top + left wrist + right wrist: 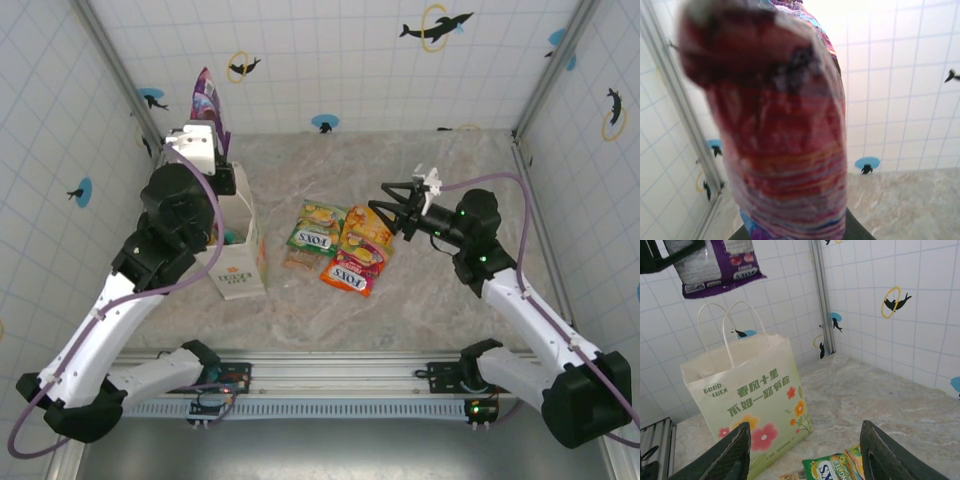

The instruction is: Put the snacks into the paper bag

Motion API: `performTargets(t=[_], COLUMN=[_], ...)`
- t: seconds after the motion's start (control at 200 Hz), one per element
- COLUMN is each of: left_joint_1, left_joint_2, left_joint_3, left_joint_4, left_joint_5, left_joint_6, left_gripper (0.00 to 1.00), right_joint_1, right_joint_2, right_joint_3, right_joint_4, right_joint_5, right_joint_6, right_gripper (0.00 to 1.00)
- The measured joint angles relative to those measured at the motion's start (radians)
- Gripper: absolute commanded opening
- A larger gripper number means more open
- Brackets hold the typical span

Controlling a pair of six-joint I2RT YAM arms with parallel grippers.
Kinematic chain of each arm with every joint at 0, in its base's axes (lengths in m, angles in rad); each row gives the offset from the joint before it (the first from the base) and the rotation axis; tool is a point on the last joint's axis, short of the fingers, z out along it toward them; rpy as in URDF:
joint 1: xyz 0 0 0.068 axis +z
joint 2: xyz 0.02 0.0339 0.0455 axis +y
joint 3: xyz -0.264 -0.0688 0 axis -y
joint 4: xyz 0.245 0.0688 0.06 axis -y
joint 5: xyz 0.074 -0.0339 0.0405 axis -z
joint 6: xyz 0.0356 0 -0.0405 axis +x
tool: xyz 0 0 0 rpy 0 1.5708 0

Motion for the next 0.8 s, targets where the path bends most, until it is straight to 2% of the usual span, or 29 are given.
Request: performTargets(t=[0.39,0.796], left_joint_1=[0.0,0.036], left_joint_2=[-0.045,-0.047], left_joint_3=[-0.208,-0.264], left_joint_4=[-0.108,-0.102], left_joint_5=[-0.105,-0.139], left_joint_6=[-0.116,-0.158], left_gripper=[0.06,0.1], right_joint_1=[0.037,0.052], right_joint_2=[0.021,0.024], right_joint_3=[0.0,0.0], right_joint_4=[-0.018,-0.042], right_joint_5=[0.01,0.022], right_joint_6=[-0.016,-0.034], right_gripper=[0.59,0.59])
